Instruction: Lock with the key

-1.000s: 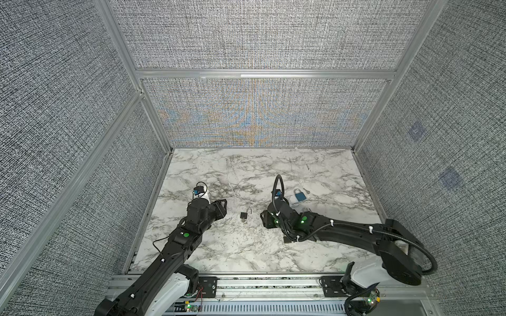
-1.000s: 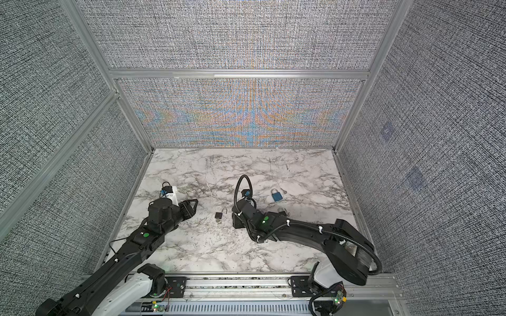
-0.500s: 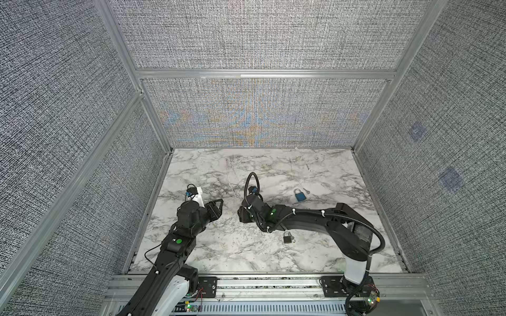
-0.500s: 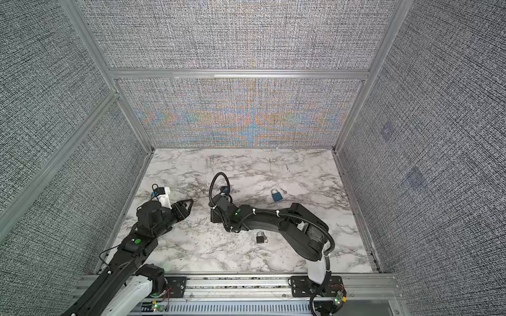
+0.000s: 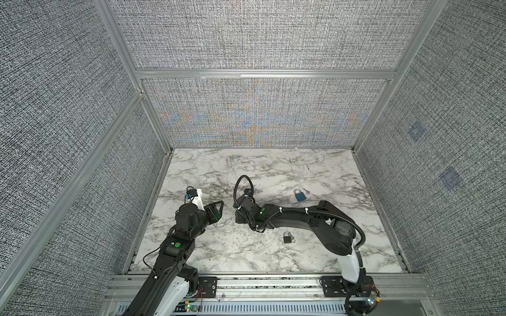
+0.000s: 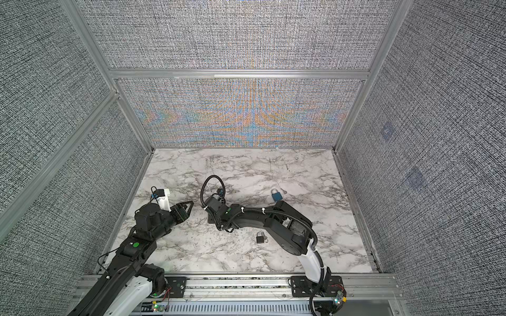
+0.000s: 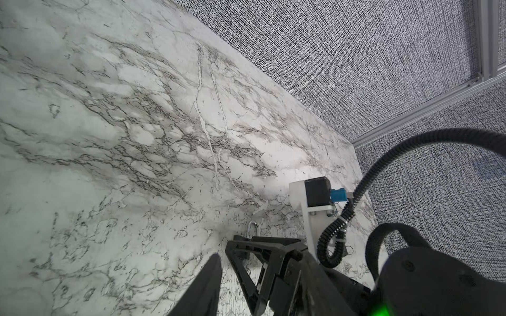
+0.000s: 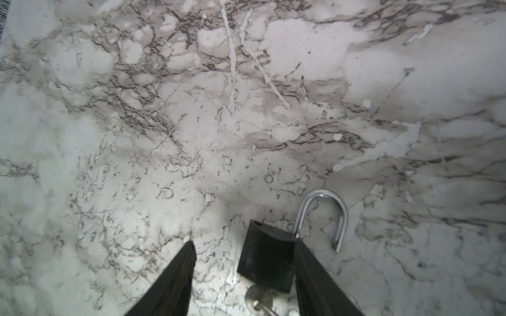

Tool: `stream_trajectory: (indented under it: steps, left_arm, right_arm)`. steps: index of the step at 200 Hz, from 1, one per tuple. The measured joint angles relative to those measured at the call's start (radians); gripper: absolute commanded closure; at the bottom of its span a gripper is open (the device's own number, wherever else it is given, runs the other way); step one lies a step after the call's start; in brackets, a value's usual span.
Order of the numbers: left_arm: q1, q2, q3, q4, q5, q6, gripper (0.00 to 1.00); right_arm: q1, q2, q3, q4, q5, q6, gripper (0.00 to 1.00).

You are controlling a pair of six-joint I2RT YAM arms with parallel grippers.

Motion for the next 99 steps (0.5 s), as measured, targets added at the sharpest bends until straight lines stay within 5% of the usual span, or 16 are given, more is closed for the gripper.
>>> stream_trajectory:
  steps: [99]
  left_arm:
    - [0.002, -0.023, -0.010, -0.008, 0.003, -0.004, 0.50]
  right_arm:
    - [0.000, 0.066, 0.084, -0.071, 0.050, 0.002, 0.58]
